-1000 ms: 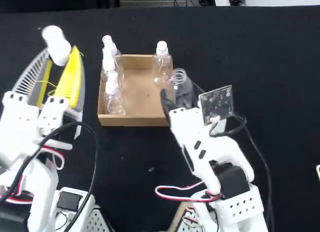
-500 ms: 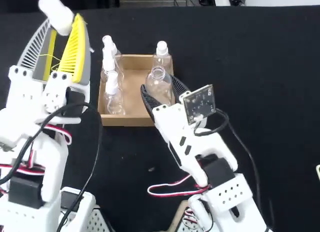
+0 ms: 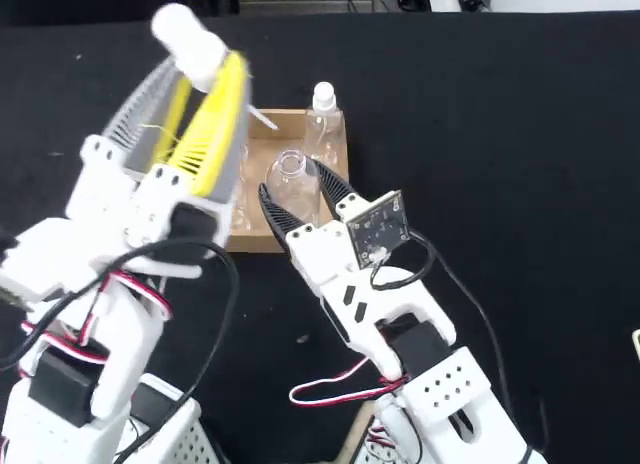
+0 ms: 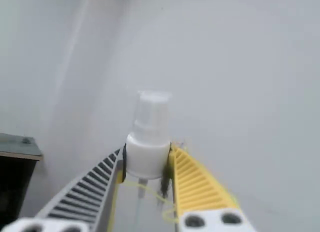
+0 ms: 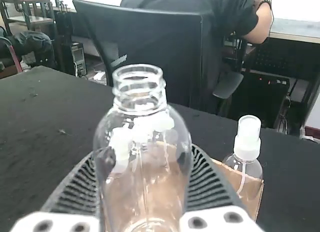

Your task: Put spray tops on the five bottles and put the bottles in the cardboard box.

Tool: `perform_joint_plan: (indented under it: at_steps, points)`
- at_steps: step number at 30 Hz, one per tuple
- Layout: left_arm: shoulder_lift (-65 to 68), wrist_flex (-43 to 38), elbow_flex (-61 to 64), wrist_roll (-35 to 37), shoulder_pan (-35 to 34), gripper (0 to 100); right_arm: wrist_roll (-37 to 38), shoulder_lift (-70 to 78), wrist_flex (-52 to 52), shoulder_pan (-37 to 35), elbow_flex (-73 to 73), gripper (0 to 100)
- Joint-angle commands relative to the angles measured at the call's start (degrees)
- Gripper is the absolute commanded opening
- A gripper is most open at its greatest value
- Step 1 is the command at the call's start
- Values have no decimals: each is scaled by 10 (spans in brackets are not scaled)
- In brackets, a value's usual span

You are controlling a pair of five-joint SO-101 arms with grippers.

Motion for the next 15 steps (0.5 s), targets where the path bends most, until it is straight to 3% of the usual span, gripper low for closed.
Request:
perform_joint_plan:
  at_steps: [1,8,15]
  points:
    - [-1,-14,11,6,80,30,4,-3,-3,1,-7,11]
    - [-1,-14,28,6,118,30,4,-3,-4,31,-7,11]
    - [6,-14,17,5,41,30,4,-3,-4,31,-7,11]
